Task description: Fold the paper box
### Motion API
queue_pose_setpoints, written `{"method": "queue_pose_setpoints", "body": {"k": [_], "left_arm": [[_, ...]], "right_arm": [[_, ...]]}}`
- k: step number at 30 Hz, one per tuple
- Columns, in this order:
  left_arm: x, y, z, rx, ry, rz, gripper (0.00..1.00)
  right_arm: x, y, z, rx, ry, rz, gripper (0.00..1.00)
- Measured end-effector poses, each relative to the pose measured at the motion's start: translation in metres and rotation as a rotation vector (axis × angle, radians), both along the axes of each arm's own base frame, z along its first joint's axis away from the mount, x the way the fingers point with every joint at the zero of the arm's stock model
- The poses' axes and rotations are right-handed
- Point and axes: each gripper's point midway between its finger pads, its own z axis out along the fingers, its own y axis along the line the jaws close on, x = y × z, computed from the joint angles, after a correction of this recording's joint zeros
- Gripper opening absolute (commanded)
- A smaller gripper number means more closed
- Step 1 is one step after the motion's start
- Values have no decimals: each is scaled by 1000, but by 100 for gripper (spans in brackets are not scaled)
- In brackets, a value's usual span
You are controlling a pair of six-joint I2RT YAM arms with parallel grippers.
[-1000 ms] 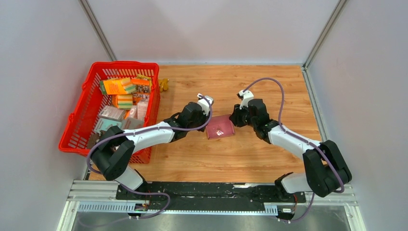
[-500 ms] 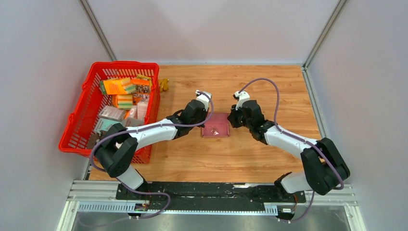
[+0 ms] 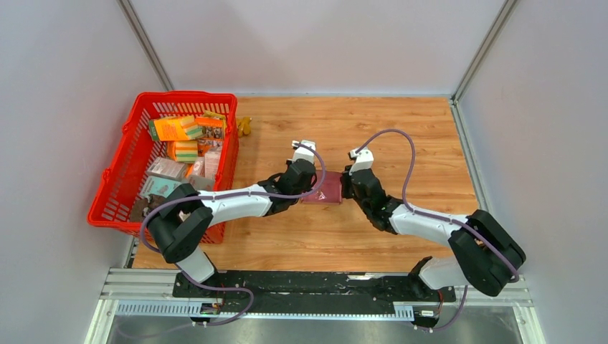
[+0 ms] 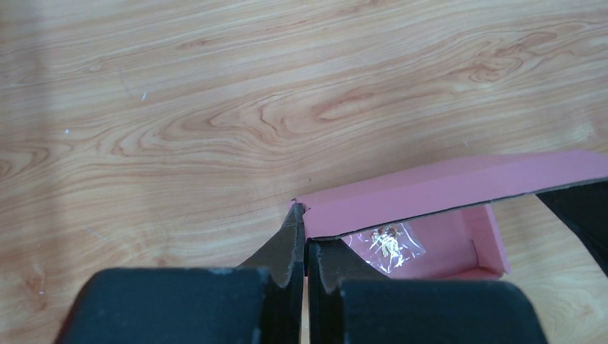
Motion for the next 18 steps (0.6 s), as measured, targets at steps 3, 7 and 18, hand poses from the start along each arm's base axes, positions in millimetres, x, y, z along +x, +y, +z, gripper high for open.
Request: {"method": "queue_pose_setpoints", "body": {"k": [3,7,18], "left_arm": [[-1,-1,2,-7,-17,23,0],[-2,-2,-1,-23,-16,59,0],[-4,-8,-4,-91,-43,128,0]], "right_arm": [[-5,-2,-1,-6,-36,-33,0],[-8,-5,-1,-10,-64,-64,0],[-17,-6,-2,-25,-125,-129,0]]}}
